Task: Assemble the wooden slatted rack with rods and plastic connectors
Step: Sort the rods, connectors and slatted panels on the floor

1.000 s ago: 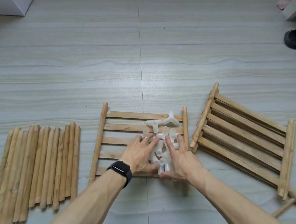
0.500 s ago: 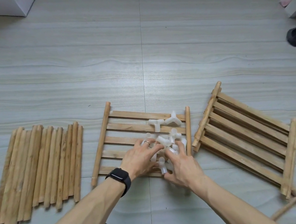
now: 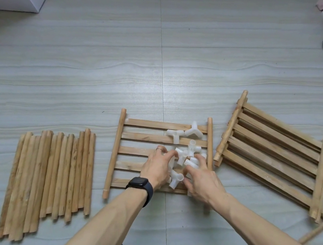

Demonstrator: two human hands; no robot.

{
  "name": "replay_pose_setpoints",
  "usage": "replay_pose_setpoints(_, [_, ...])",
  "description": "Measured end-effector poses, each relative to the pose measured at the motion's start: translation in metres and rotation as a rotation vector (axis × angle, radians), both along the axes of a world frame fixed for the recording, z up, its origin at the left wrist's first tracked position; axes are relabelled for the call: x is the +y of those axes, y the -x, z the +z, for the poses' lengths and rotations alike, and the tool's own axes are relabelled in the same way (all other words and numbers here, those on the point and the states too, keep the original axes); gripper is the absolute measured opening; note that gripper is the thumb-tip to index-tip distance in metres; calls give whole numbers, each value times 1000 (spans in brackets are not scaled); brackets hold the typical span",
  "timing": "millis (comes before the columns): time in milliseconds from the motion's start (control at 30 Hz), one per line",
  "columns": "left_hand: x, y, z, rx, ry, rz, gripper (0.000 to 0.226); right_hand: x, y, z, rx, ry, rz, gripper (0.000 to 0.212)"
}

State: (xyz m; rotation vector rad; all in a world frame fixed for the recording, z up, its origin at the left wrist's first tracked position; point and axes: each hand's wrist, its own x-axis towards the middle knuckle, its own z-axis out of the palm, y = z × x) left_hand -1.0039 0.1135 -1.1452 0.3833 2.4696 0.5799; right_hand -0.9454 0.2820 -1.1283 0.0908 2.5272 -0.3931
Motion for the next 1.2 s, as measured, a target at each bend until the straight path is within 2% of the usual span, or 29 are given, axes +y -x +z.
replay_pose_setpoints(267, [-21, 14, 9, -64, -232, 259, 57, 7, -8, 6, 60, 128, -139, 13])
replay_pose_setpoints(467, [-73, 3, 39, -66, -398, 416, 62, 7, -9, 33, 229, 277, -236, 14])
replay_pose_setpoints(633, [-153, -39, 51, -111, -481, 732, 63, -34, 3, 77, 253, 337, -54, 13])
replay_pose_setpoints(800, [-233, -117, 41, -52, -371, 1068, 56, -135, -2, 89, 15, 390, 243, 17])
replay_pose_setpoints(933, [-277, -171, 21, -106, -239, 1279, 59, -219, -28, 60, -110, 444, 317, 17])
replay_pose_setpoints(1100, [-313, -193, 13, -143, -70, 1301, 59, -293, -64, 30, -236, 525, 295, 22])
replay_pose_setpoints(1200, [-323, -192, 10, -154, -48, 1292, 57, -319, -76, 22, -276, 551, 266, 25])
